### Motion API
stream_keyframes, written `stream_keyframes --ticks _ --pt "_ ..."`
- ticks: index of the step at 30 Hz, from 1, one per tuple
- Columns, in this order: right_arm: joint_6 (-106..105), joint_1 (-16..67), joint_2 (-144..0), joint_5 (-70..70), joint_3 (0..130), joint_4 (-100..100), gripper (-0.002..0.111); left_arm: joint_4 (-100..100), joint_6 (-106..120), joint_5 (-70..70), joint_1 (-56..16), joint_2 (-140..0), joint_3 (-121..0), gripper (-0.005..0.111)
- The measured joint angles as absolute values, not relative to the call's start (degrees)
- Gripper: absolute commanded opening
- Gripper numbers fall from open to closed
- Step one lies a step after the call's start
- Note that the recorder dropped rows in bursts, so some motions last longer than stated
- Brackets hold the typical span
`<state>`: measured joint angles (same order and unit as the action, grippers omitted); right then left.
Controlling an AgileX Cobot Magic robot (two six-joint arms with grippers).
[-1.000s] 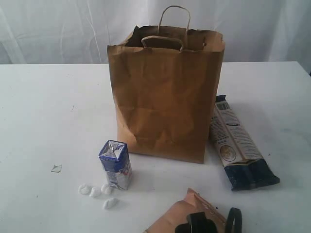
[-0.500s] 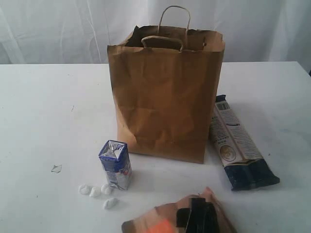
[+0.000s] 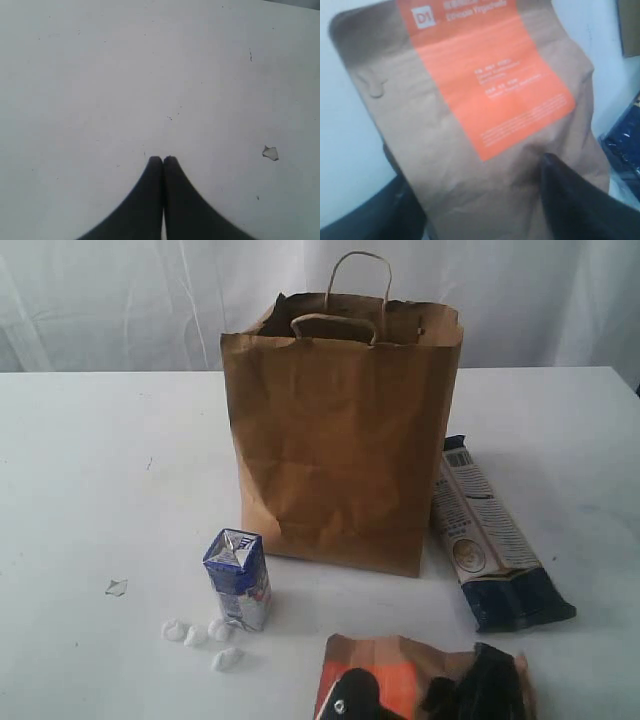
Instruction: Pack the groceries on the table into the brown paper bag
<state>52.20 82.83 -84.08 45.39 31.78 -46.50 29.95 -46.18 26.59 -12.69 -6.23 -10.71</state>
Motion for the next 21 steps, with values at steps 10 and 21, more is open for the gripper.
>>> stream_keyframes --ticks 10,21 --pt "62.51 81.62 -65.81 48.22 31.56 -44.79 0.0 29.95 -46.18 26.59 -12.69 -6.23 -10.71 0.0" --pt "66.88 79.64 -44.5 51.76 31.36 -42.2 0.0 29.95 -46.18 26.59 -12.69 -6.23 -10.71 0.0"
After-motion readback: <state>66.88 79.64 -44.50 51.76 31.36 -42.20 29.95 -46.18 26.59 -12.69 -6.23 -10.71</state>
